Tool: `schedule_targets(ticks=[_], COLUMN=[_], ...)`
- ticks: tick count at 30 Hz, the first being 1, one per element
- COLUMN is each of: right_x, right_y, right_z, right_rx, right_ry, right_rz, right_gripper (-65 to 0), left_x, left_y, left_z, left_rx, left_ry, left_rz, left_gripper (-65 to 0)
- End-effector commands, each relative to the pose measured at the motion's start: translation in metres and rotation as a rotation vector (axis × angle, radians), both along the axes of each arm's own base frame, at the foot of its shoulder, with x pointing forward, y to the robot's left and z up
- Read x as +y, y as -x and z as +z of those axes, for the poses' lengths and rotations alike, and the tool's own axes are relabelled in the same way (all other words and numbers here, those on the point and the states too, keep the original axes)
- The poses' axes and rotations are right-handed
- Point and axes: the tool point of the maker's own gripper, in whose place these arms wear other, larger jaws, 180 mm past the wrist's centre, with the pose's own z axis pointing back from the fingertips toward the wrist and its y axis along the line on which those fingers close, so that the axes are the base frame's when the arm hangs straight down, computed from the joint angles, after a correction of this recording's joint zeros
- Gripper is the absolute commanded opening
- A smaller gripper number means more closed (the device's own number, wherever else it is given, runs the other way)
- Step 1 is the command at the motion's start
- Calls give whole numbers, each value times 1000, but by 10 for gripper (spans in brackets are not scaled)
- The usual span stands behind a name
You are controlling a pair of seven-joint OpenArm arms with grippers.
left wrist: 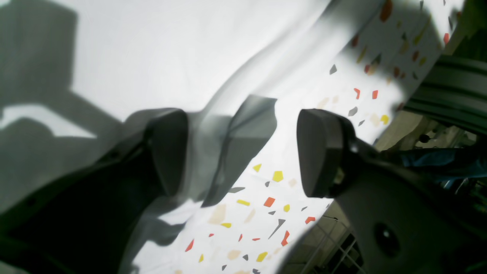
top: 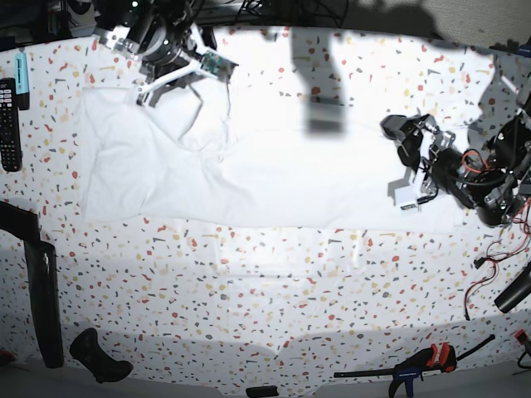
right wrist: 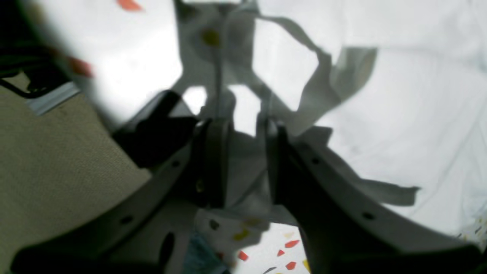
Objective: Fold the T-shirt properly
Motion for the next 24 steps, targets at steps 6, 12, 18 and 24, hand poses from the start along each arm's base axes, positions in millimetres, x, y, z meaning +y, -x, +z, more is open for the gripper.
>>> schedule_targets(ticks=[6, 12, 18, 24], right_x=[3, 16, 31, 26], right_y=[-2, -1, -5, -10], right_z=[5, 12, 32, 28], right_rx=[-14, 1, -34, -56], right_ry=[-17, -98, -160, -141], right_rz=[1, -28, -15, -29], right_gripper=[-470, -470, -470, -470], left_x=[-3, -3, -3, -3], left_y=[-8, -8, -8, -8], left_z=[3, 4, 4, 4], left_rx=[-24, -24, -24, -24], left_ry=[8, 8, 9, 9], left_rz=[12, 12, 12, 12], left_gripper=[-214, -214, -214, -214])
